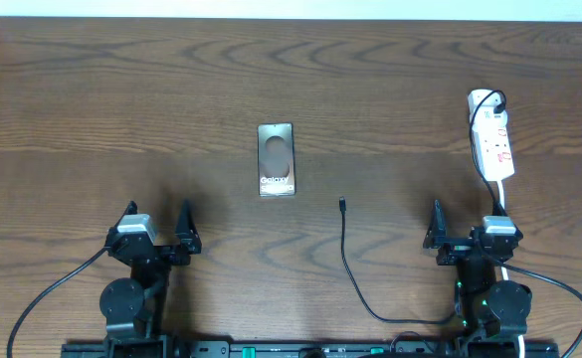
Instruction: Plug charger to phone and switch on socket
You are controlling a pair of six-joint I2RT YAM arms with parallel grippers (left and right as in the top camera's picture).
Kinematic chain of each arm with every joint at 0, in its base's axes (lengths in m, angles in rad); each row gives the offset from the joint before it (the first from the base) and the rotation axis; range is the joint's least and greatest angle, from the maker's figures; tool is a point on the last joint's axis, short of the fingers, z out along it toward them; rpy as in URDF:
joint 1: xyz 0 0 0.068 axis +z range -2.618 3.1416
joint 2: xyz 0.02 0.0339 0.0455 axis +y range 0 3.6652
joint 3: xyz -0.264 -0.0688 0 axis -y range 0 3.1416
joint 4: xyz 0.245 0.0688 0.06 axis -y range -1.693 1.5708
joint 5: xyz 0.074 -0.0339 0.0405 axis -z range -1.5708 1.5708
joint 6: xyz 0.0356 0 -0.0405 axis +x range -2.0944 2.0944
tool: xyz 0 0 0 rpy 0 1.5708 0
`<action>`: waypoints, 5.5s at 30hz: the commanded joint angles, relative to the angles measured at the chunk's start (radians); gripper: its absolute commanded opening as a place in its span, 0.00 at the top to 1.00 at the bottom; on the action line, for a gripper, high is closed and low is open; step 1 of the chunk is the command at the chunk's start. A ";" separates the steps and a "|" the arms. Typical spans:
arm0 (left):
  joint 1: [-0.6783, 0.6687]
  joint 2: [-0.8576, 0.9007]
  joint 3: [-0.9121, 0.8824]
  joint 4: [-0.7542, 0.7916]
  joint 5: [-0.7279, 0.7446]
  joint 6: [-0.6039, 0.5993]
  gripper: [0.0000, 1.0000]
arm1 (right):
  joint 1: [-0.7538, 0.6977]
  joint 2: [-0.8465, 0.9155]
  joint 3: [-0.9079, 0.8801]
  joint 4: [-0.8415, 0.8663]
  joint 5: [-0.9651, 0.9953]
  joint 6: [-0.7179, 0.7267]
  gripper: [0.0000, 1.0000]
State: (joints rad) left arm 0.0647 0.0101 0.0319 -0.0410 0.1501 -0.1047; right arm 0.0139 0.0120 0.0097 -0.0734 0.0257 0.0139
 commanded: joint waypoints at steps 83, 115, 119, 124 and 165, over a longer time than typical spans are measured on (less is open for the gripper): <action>-0.258 1.487 1.998 -1.398 -0.078 0.074 0.09 | -0.007 -0.005 -0.004 0.000 -0.002 -0.011 0.01; -0.479 2.175 2.016 -1.307 -0.106 -0.180 0.09 | -0.007 -0.005 -0.004 0.000 -0.002 -0.011 0.01; -0.487 2.236 2.015 -1.294 -0.066 -0.177 0.08 | -0.007 -0.005 -0.004 0.000 -0.002 -0.011 0.01; -0.487 2.274 2.014 -1.251 -0.053 -0.214 0.09 | -0.007 -0.005 -0.004 0.000 -0.002 -0.011 0.01; -0.408 1.908 1.960 -1.394 0.033 -0.049 0.09 | -0.007 -0.005 -0.004 0.000 -0.002 -0.011 0.01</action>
State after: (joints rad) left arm -0.3485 1.9621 2.0029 -1.4345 0.1818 -0.1970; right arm 0.0139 0.0120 0.0090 -0.0719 0.0242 0.0135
